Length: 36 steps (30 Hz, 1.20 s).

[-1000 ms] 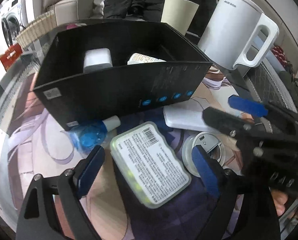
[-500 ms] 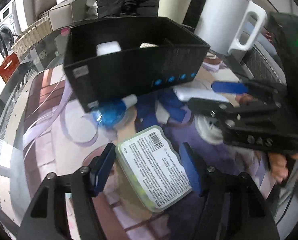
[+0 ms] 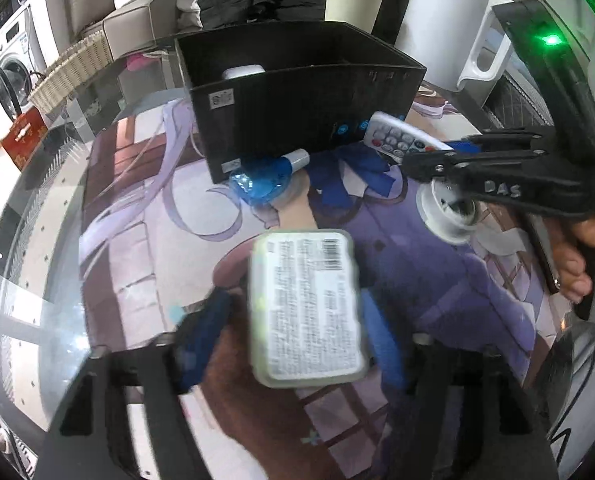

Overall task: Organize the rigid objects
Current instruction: 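Grasp the white power bank with the right tool while the left tool grasps the green-lidded container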

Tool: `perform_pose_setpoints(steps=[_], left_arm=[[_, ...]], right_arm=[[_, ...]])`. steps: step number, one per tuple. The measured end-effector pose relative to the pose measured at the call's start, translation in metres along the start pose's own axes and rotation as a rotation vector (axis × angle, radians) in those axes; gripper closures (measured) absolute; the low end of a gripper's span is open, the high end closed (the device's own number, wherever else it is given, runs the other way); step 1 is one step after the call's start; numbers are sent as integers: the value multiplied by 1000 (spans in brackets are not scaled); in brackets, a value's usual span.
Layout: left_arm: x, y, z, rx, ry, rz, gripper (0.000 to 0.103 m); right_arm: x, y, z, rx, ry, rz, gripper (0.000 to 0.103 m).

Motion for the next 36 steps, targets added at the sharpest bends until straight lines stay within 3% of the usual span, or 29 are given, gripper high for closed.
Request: perform_pose_setpoints(steps=[3, 7, 10, 16, 19, 20, 28, 36], left_arm=[[-1, 6, 1, -26, -4, -9, 48], [1, 6, 4, -20, -15, 3, 48], [2, 4, 4, -10, -21, 15, 48], [2, 4, 4, -7, -26, 22, 42], [3, 5, 5, -6, -27, 32, 48], [3, 5, 6, -3, -26, 30, 48], [-1, 6, 10, -20, -50, 21, 48], [-30, 2, 24, -11, -176, 38, 49]], right_arm=[[-4, -1, -4, 58, 30, 75, 96], [-11, 13, -19, 92, 77, 177, 96], [-15, 29, -22, 43, 69, 167, 95], [-14, 42, -15, -22, 12, 116, 85], [-12, 46, -10, -40, 3, 97, 88], [-8, 43, -8, -42, 6, 98, 96], [-16, 46, -14, -59, -35, 86, 96], [-36, 46, -11, -37, -111, 104, 96]])
Point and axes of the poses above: each gripper's, at about its wrist camera, not at the fingertips, and x roughly the way its jaws point, y to its left, z to its top, the point moved 5 cm from there along x, roughly the way its jaws point, and after that the axes turned 4 degrees about x, right-handed, at the moved point
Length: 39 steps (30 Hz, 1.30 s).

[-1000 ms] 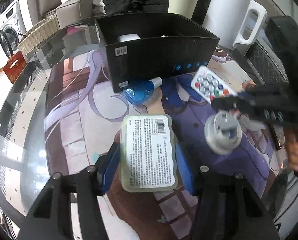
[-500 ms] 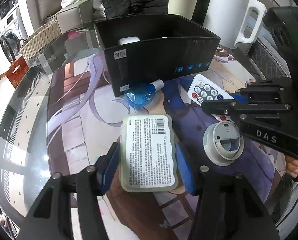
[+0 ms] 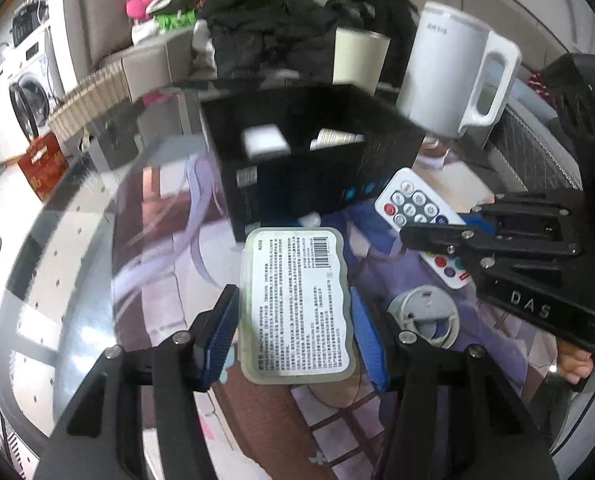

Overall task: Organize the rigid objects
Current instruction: 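Grasp the white power bank with the right tool while the left tool grasps the green-lidded container, then lift and carry the power bank and container above the black box with both tools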

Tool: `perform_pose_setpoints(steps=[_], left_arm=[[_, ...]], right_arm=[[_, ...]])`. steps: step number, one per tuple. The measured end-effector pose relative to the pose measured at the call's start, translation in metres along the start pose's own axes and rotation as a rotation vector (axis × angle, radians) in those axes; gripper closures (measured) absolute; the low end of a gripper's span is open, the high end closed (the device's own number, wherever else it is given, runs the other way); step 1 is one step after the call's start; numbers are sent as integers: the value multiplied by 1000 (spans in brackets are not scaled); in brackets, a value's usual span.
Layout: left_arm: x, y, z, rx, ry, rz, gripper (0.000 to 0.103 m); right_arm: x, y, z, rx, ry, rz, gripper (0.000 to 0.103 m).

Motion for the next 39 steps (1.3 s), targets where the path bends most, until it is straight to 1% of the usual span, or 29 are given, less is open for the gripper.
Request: perform_pose_setpoints(steps=[3, 9, 12, 15, 19, 26, 34, 39], left_arm=[[-13, -2, 10, 20, -71, 20, 49], [-36, -6, 27, 45, -193, 62, 48], [-47, -6, 33, 51, -252, 80, 48], [-57, -5, 36, 51, -298, 89, 48], [-69, -5, 38, 55, -352, 106, 48], [-88, -4, 43, 42, -442, 111, 48], [-101, 1, 49, 24, -513, 123, 48], [-113, 7, 59, 9, -591, 136, 48]], right_arm=[[-13, 4, 5, -8, -56, 4, 96], [-52, 15, 17, -45, -247, 10, 96], [-67, 19, 19, -58, -325, 4, 96], [-82, 21, 21, -66, -403, -4, 96], [-99, 23, 19, -64, -486, -10, 96], [-119, 27, 14, -87, -575, -31, 96], [-129, 28, 15, -93, -613, -39, 96], [-138, 27, 23, -96, -669, -53, 96]])
Point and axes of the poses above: each gripper's, at about its wrist camera, not at the fingertips, and x roughly the way its jaws point, y to its left, z to its top, the point moved 5 cm from there along x, roughly the way its jaws point, and after that the axes turned 4 degrees about x, right-handed, at the moved point
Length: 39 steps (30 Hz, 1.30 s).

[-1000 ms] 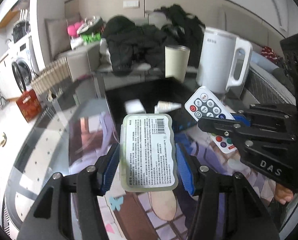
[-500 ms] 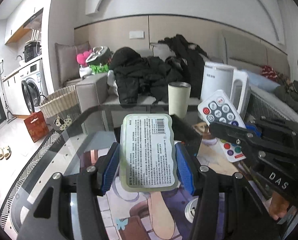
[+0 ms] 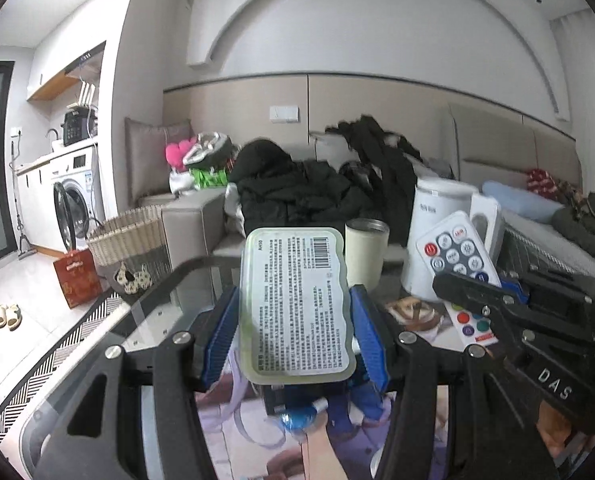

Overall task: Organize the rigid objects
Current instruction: 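Lift and carry the power bank and container above the black box with both tools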

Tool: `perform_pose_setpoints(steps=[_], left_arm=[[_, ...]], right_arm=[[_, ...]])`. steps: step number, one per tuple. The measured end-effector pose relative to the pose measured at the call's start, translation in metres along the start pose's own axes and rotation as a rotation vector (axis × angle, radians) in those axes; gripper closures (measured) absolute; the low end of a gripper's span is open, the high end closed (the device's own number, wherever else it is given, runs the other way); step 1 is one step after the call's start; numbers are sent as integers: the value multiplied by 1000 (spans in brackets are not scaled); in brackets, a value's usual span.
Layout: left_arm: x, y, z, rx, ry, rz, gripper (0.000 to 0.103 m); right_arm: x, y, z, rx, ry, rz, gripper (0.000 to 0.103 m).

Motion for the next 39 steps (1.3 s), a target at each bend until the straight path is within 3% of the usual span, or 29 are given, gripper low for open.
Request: perform_pose_setpoints(steps=[6, 13, 21, 35, 39], left_arm=[[-5, 6, 25, -30, -110, -16, 48], [5, 14, 41, -91, -166, -7, 48], [22, 19, 43, -116, -158, 7, 48], [52, 22, 39, -123, -121, 26, 48], [63, 23, 35, -128, -71, 31, 48]], right_arm=[[1, -1, 14, 8, -57, -14, 96], [6, -1, 35, 25, -131, -39, 96], [24, -4, 44, 36, -158, -46, 96], [51, -19, 45, 68, -114, -65, 96], [63, -23, 41, 71, -76, -58, 96]])
Point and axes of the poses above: each gripper's, at about its wrist camera, not at the fingertips, and x roughly the way its jaws point, y to its left, z to its top, the point moved 5 cm from there along x, roughly the way its jaws point, and after that the axes turned 4 degrees about x, right-handed, at the moved point
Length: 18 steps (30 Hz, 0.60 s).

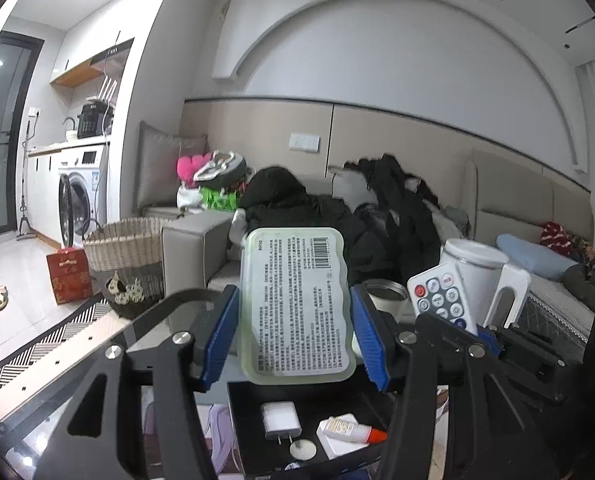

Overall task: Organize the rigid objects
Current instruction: 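Lift and carry the power bank and container above the black box with both tools, then lower both held items into the black box and open both tools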

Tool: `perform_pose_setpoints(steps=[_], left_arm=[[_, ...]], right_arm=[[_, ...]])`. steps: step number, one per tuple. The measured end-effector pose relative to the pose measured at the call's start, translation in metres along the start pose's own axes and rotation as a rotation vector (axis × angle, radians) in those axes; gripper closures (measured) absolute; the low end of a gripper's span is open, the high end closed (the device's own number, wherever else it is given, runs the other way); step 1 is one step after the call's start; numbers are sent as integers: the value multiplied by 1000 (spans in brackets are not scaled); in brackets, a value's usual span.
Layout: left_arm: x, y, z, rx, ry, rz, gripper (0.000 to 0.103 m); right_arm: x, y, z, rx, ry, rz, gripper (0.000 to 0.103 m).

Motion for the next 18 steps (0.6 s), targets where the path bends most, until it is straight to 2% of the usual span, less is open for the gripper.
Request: perform_pose_setpoints(steps=[7, 14, 18], left_arm=[[39, 0, -25, -7, 182, 5, 48], [78, -7, -61, 18, 416, 12, 48], [89, -12, -76, 26, 496, 7, 48]], right_arm=[[35, -14, -23, 22, 168, -21, 96], [73, -30, -62, 29, 370, -34, 96], [88, -41, -80, 70, 463, -32, 96]])
Point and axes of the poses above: each gripper's, at about its wrist camera, not at the fingertips, and x roughly the way its jaws point, y to its left, z to its top, the point moved 5 cm from there along x, roughly the way its jaws point, and after that the axes turned 4 degrees about x, right-handed, at the moved point
